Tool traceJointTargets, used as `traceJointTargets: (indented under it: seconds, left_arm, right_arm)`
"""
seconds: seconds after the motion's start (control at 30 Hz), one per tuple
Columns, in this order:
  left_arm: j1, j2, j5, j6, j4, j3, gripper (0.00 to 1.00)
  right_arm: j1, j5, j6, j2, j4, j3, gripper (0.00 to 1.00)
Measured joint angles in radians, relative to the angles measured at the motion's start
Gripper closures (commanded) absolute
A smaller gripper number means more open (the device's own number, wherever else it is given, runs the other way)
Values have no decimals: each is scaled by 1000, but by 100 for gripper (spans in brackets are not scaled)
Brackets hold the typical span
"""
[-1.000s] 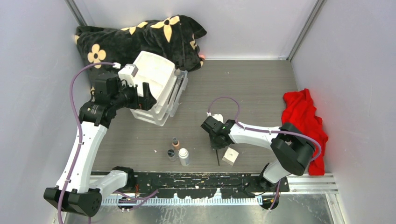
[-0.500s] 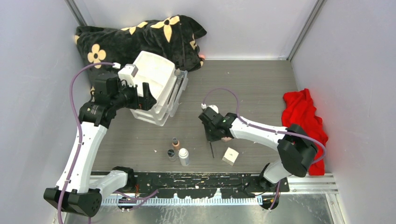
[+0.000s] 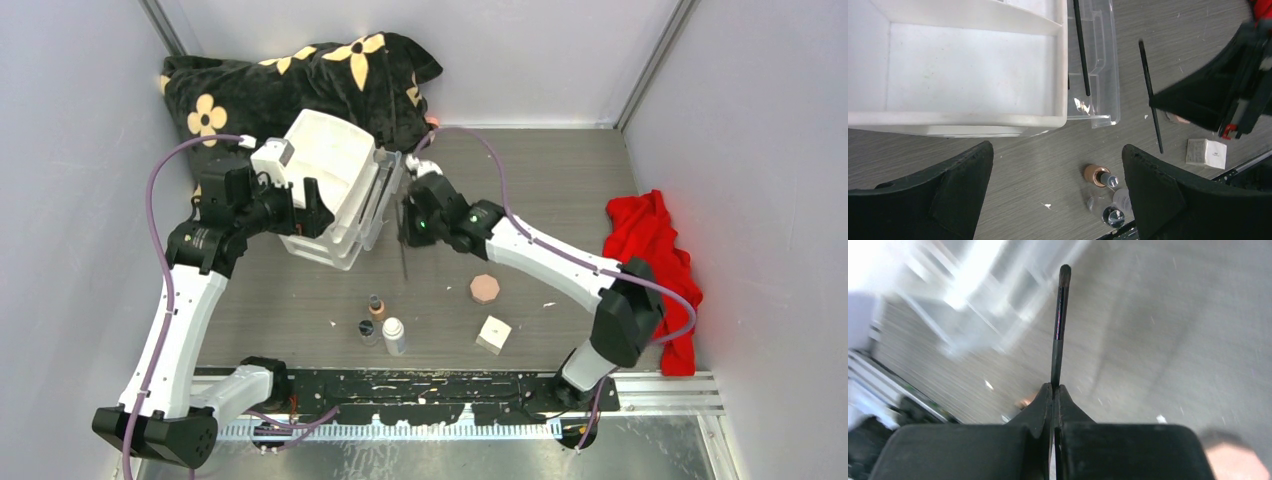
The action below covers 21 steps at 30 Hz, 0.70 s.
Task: Organize the makeup
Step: Place the makeup brush in the drawer.
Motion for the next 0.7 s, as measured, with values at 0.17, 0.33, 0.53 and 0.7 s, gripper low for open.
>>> traceJointTargets:
  seconds: [0.17, 0.33, 0.53, 0.7]
  left_arm:
    - [0, -1, -2, 2, -10, 0, 0]
    - [0, -16, -4, 2, -26, 0, 0]
    - [0, -21, -4, 3, -29, 0, 0]
    - [0, -21, -4, 5, -34, 0, 0]
  right_arm:
    - [-24, -7, -15, 115, 113, 261, 99]
    - [-61, -14, -5, 207, 240, 417, 99]
    - [-80, 0, 24, 291, 341, 427, 99]
    - [-80, 5, 39, 355, 375, 407, 99]
